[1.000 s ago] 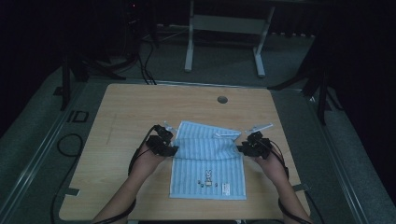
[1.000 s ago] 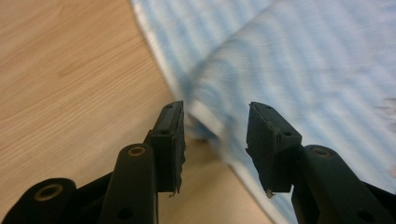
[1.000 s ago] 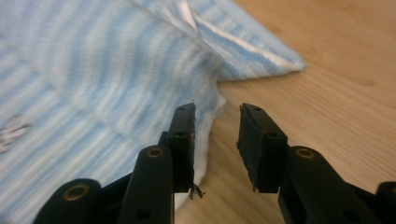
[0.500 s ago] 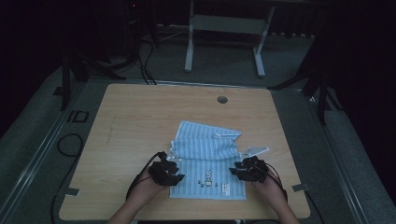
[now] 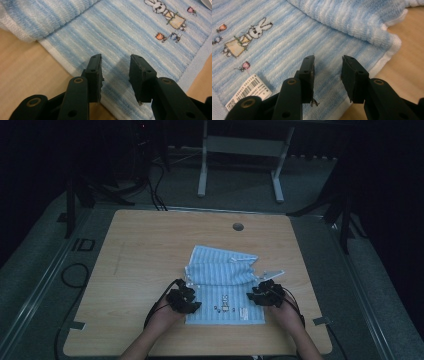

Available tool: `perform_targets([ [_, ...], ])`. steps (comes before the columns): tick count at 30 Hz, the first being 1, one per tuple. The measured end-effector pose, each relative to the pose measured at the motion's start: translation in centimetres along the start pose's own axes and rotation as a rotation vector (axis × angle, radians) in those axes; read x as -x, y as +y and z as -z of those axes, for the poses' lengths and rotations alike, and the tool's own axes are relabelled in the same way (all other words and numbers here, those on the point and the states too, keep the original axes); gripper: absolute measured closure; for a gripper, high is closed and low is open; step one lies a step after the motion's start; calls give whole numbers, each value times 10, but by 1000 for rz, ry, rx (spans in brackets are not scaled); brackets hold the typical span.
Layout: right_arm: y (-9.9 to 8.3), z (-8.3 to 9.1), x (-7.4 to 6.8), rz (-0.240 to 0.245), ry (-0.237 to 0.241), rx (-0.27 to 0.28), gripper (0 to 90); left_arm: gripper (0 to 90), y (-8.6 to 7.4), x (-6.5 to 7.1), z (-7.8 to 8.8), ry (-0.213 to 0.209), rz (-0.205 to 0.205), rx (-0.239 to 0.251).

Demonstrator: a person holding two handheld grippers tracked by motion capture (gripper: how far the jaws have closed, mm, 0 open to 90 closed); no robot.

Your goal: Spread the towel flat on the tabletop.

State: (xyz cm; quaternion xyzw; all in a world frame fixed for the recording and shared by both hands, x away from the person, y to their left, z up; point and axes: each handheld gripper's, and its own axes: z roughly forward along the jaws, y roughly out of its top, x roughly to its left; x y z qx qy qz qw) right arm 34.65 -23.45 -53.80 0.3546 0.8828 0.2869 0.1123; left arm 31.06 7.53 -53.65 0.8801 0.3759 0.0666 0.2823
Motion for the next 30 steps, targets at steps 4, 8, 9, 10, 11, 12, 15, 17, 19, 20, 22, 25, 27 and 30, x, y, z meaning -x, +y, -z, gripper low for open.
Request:
perform_targets([
  [4, 9, -6, 13, -17, -7, -6, 624, 620, 9, -7, -5, 7, 20, 6],
  [8, 20, -12, 28, -24, -21, -25, 622, 620, 20, -11, -12, 16, 24, 2],
  [9, 22, -13, 30, -22, -25, -27, 621, 620, 23, -11, -13, 17, 26, 2],
  [10, 24, -14, 33, -24, -32, -32, 618, 620, 25, -12, -15, 18, 30, 3],
  [11, 26, -15, 35, -22, -36, -39, 615, 620, 28, -12, -16, 23, 25, 1],
  [12, 28, -16, 38, -23, -40, -44, 609, 620, 31, -13, -18, 30, 20, -2],
  [15, 32, -19, 47, -38, -48, -49, 598, 620, 39, -18, -23, 44, 30, -5],
  [17, 32, -19, 51, -54, -49, -41, 598, 620, 43, -20, -25, 45, 29, -6],
  [19, 32, -20, 54, -63, -48, -32, 598, 619, 45, -21, -25, 43, 32, -10],
  [20, 31, -19, 55, -64, -50, -34, 594, 610, 45, -20, -24, 41, 38, -12],
  [22, 29, -15, 52, -64, -41, -40, 594, 592, 42, -16, -19, 34, 24, -3],
  [25, 19, -1, 39, -14, -17, -17, 592, 538, 34, -6, -7, 22, -31, -1],
  [27, 10, 11, 31, 5, 3, 3, 585, 511, 27, 0, 0, -1, -55, 6],
  [30, -4, 24, 19, 36, 31, 14, 568, 420, 20, 6, 5, -5, -70, 14],
])
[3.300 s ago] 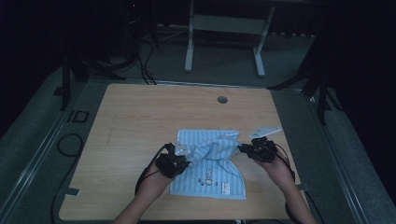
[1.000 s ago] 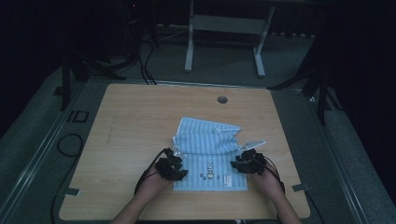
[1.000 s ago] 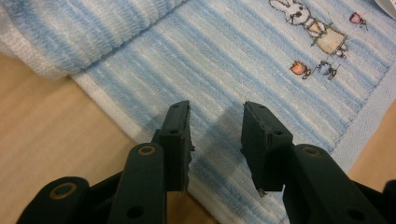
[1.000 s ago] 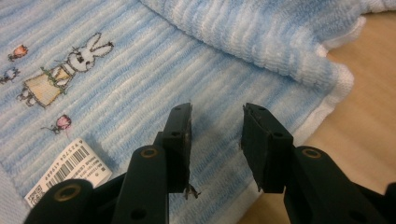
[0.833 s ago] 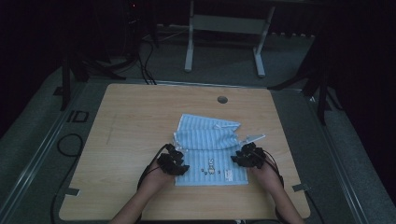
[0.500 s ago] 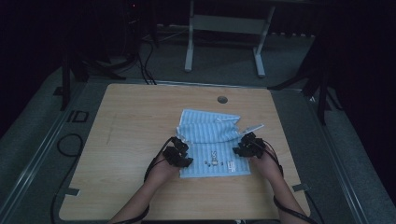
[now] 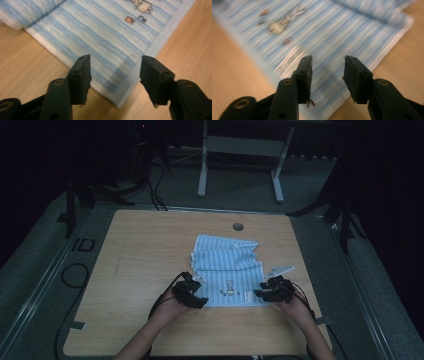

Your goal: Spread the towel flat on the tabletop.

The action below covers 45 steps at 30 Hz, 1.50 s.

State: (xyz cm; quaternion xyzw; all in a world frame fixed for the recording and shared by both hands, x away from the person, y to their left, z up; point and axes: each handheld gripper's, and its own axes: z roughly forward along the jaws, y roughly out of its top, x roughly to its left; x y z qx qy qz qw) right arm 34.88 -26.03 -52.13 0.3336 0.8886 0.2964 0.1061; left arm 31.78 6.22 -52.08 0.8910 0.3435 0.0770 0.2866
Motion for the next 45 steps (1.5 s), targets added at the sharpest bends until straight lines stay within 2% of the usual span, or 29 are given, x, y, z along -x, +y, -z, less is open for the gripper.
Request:
perform_targets([
  [4, -13, 5, -12, 35, 9, -2, 540, 410, -1, 4, -2, -7, -24, 5],
  [7, -21, 2, -16, 47, 14, -26, 540, 422, -1, 7, -7, -17, -54, -14],
  [9, -24, -2, -18, 61, 14, -47, 541, 430, -1, 9, -11, -9, -74, -33],
  [11, -24, -2, -20, 75, 12, -45, 552, 431, -1, 11, -15, -14, -86, -49],
  [13, -24, -1, -20, 80, 12, -45, 599, 431, -2, 12, -18, 0, -100, -62],
  [15, -24, -1, -19, 76, 9, -43, 646, 457, -2, 12, -18, 8, -98, -62],
  [18, -24, -1, -18, 76, -6, -39, 754, 536, -1, 10, -17, 14, -100, -59],
  [20, -23, -2, -17, 69, -20, -37, 815, 645, -1, 10, -17, 24, -90, -54],
  [22, -22, -2, -17, 61, -22, -42, 834, 776, 1, 10, -18, 37, -81, -55],
  [25, -19, -3, -17, 55, -18, -50, 846, 836, 4, 11, -17, 47, -75, -57],
  [28, -16, 6, -21, 64, -30, -30, 849, 843, 5, 14, -4, 47, -70, -30],
  [31, -13, 23, -26, 79, -29, 0, 848, 848, 8, 18, 17, 36, -69, 7],
  [34, -11, 45, -36, 104, -34, 43, 848, 847, 9, 28, 40, 34, -94, 33],
  [36, -11, 60, -44, 116, -33, 71, 848, 847, 7, 34, 55, 14, -103, 51],
  [41, -19, 92, -68, 143, -16, 120, 848, 846, -10, 49, 83, -43, -107, 89],
  [45, -35, 112, -95, 168, 8, 144, 847, 845, -27, 63, 93, -83, -124, 87],
])
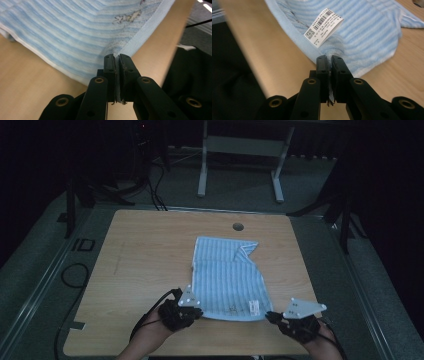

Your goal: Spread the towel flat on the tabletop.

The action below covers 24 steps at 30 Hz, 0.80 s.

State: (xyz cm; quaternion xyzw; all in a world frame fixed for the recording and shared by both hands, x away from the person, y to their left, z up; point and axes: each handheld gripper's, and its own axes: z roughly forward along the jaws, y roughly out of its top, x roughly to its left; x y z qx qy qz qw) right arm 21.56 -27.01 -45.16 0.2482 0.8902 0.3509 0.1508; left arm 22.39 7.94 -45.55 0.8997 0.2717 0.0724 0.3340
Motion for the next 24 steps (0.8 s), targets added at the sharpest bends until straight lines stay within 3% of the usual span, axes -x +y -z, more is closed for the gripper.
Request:
perform_targets([
  [5, -22, 11, -30, -11, 23, -17, 845, 838, -20, 28, -4, -73, -28, -37],
  [9, -45, 8, -45, -68, 57, -46, 834, 817, -36, 46, -12, -142, -29, -75],
  [13, -65, 6, -57, -109, 113, -87, 734, 713, -48, 57, -18, -209, -40, -122],
  [14, -66, 8, -57, -116, 125, -86, 680, 667, -49, 57, -17, -208, -44, -123],
  [17, -64, 16, -50, -132, 104, -50, 651, 593, -49, 44, -14, -202, -17, -110],
  [18, -62, 17, -45, -144, 107, -38, 644, 570, -49, 39, -14, -176, -4, -102],
  [21, -55, 13, -33, -138, 59, -20, 732, 569, -45, 18, -21, -150, 30, -87],
  [24, -46, -5, -16, -136, 25, -17, 833, 569, -40, -2, -36, -120, 68, -80],
])
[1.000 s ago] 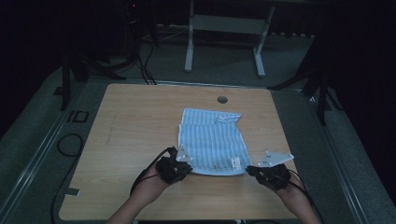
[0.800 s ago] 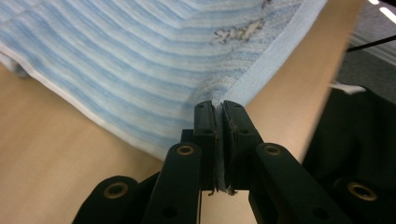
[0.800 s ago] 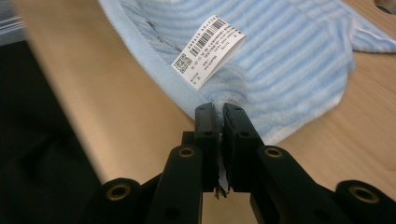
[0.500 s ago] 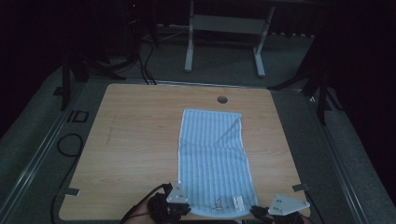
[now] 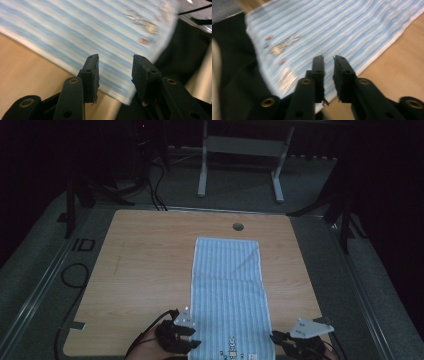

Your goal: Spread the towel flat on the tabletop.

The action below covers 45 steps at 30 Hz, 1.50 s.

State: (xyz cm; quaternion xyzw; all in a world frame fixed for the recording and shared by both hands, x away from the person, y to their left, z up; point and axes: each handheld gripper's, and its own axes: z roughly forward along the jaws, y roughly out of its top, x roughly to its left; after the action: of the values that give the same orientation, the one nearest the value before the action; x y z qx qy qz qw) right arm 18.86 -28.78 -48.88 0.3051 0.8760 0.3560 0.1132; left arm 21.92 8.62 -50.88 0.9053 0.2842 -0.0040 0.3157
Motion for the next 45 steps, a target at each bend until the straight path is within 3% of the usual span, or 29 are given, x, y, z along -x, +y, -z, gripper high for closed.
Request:
perform_targets([
  [4, 16, -33, 22, -1, -33, -17, 852, 569, 9, -20, -17, 71, 10, -13],
  [5, 16, -33, 22, -1, -33, -17, 852, 569, 9, -20, -17, 71, 10, -13],
  [10, 24, -71, 41, -6, -80, -70, 853, 570, 13, -30, -29, 90, 9, -26],
  [14, 15, -82, 48, -35, -93, -97, 852, 570, 10, -30, -34, 86, 15, -35],
  [16, 10, -81, 48, -39, -87, -96, 852, 570, 9, -28, -34, 91, 6, -41],
  [26, -7, -62, 43, -64, -60, -122, 817, 551, 9, -4, -37, 23, -35, -70],
  [29, -4, -55, 44, -64, -51, -114, 796, 550, 10, -5, -35, 24, -30, -65],
  [37, 20, -46, 72, -80, -110, -69, 731, 514, 19, -36, -20, 108, 43, -24],
  [45, 47, -64, 111, -118, -162, -81, 675, 477, 39, -75, -13, 187, 124, 24],
])
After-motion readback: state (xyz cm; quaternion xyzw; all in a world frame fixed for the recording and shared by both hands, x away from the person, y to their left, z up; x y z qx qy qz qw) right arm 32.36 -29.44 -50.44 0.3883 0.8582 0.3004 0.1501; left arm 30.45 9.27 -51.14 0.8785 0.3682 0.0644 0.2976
